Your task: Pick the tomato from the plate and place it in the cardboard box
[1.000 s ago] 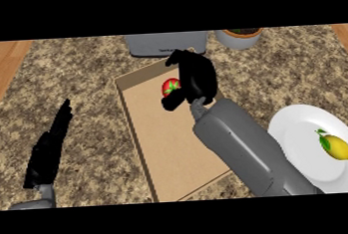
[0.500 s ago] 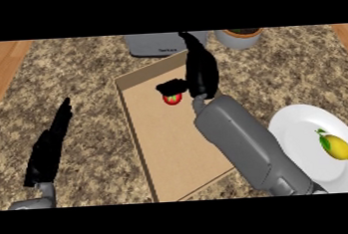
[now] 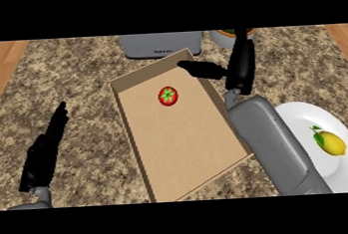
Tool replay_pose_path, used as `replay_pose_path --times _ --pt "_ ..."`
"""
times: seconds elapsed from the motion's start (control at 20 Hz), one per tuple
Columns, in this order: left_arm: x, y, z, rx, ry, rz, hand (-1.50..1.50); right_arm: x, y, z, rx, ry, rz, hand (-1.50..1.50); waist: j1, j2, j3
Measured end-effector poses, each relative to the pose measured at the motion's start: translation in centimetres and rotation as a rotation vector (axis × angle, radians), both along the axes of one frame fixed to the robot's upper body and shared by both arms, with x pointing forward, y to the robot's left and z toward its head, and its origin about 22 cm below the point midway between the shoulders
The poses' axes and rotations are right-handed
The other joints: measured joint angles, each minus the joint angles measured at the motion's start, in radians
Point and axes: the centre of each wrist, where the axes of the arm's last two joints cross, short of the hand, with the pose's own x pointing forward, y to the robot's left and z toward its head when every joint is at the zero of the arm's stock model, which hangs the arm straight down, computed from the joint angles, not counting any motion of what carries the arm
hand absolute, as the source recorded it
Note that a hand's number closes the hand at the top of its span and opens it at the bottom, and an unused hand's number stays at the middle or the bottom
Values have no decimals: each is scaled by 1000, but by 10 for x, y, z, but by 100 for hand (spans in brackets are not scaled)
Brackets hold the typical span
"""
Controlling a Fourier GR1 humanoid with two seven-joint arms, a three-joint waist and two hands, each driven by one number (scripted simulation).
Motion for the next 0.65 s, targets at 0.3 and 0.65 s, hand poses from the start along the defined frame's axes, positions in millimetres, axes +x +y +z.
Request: replay_pose_path --times 0.3,0.65 --pt "-4 6 2 0 2 17 0 -22 -87 2 73 -45 -134 -150 -16 -4 0" --pt "-2 10 -5 1 1 27 0 -78 -193 2 93 -75 -151 -150 -20 -4 0"
